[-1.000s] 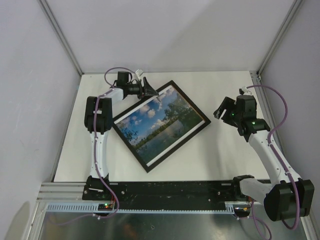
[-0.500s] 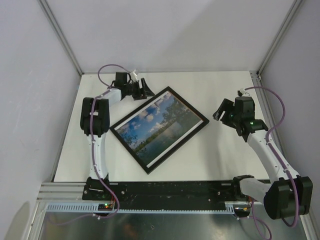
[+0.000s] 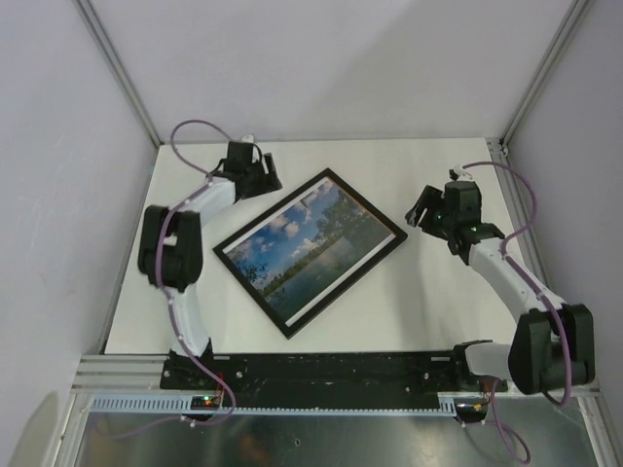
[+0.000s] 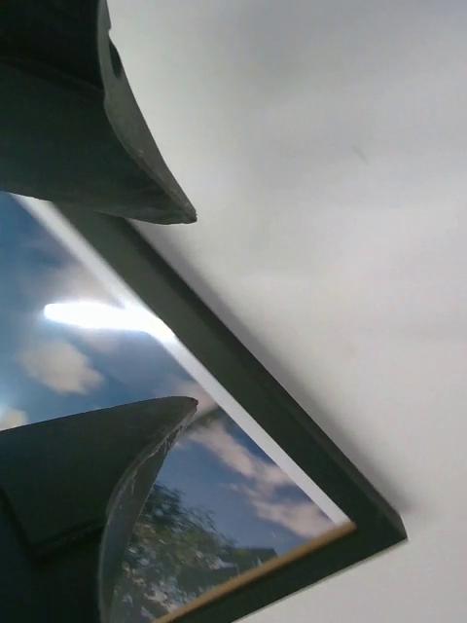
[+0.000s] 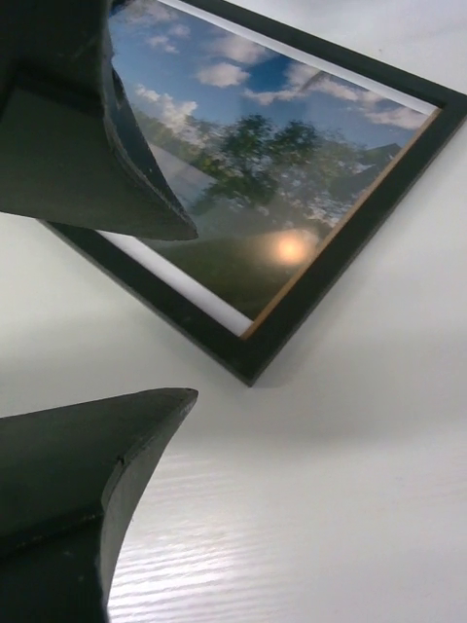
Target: Put the photo into the frame
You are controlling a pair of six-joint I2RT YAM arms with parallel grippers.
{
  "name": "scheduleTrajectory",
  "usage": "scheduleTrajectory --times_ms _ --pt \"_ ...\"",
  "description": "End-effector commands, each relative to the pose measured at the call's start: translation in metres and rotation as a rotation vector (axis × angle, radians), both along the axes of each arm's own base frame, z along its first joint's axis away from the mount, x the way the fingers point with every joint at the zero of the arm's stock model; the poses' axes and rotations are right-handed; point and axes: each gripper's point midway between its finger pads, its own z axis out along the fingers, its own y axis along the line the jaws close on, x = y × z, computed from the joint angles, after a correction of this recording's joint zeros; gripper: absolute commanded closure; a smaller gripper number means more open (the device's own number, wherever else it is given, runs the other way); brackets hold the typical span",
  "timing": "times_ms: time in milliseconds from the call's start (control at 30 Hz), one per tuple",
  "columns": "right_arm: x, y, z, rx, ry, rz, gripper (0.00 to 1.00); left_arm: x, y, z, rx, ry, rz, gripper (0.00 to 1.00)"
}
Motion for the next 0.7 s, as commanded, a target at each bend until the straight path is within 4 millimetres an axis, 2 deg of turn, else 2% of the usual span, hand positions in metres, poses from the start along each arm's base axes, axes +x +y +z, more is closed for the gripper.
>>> scheduleTrajectory --times_ms 0,133,300,367,400,467,667 --pt "0.044 0.011 0.003 0.022 -0.111 0.011 0.41 -0.043 0.071 0.078 0.035 -0.125 0.456 0.28" --pt "0.074 0.012 -0.011 0.021 -0.119 -0.001 0.66 -0.105 0.107 0.070 0.021 -0.113 0.617 0.44" --pt "0.097 0.008 -0.035 0.003 -0.086 -0.011 0.81 -0.173 0.135 0.023 -0.045 0.015 0.746 0.74" --pt "0.104 0.005 -0.042 0.001 -0.073 -0.016 0.85 -0.192 0.144 0.009 -0.083 0.048 0.805 0.85" --pt "0.106 0.003 -0.045 0.002 -0.067 -0.019 0.86 -0.199 0.147 0.002 -0.096 0.064 0.828 0.93" --pt "0.109 0.002 -0.052 -0.001 -0.054 -0.018 0.89 -0.210 0.152 -0.008 -0.112 0.094 0.867 0.98" --pt "0.106 0.005 -0.085 -0.010 0.036 -0.004 0.98 -0.227 0.157 -0.034 -0.133 0.173 0.975 1.00"
